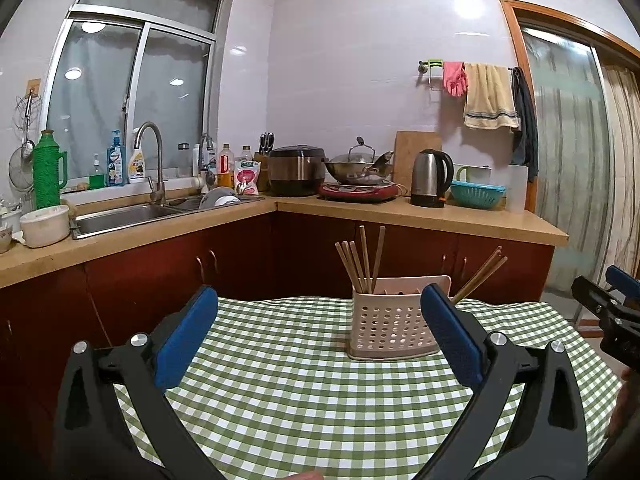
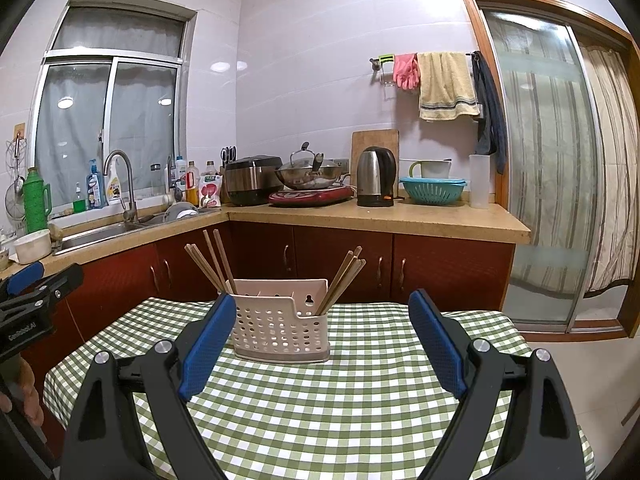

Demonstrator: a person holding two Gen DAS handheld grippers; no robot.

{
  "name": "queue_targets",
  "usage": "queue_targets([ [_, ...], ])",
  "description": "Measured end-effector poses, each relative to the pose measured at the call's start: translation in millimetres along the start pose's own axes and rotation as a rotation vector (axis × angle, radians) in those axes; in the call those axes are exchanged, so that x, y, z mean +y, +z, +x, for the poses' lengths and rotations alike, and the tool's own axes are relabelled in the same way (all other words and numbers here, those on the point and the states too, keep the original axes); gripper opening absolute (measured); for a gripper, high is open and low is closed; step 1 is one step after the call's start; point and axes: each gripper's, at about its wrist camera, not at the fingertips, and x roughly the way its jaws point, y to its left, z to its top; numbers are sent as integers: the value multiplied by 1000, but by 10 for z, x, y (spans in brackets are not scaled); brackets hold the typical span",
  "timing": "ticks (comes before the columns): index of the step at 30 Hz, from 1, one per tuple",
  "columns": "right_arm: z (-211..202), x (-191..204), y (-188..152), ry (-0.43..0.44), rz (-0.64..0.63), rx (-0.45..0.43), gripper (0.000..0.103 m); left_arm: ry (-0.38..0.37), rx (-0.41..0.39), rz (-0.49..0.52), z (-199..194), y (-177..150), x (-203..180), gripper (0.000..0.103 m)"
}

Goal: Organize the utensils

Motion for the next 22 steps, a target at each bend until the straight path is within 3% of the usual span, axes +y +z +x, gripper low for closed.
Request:
queue_targets([
  [15,134,-65,-81,-9,3,30,85,-28,30,-10,132,-72,38,99],
  [19,269,-206,-162,-31,24,53,86,-3,94,3,388,-206,75,99],
  [22,492,-453,-299,-65,64,99,87,23,194,7,746,-390,151,99],
])
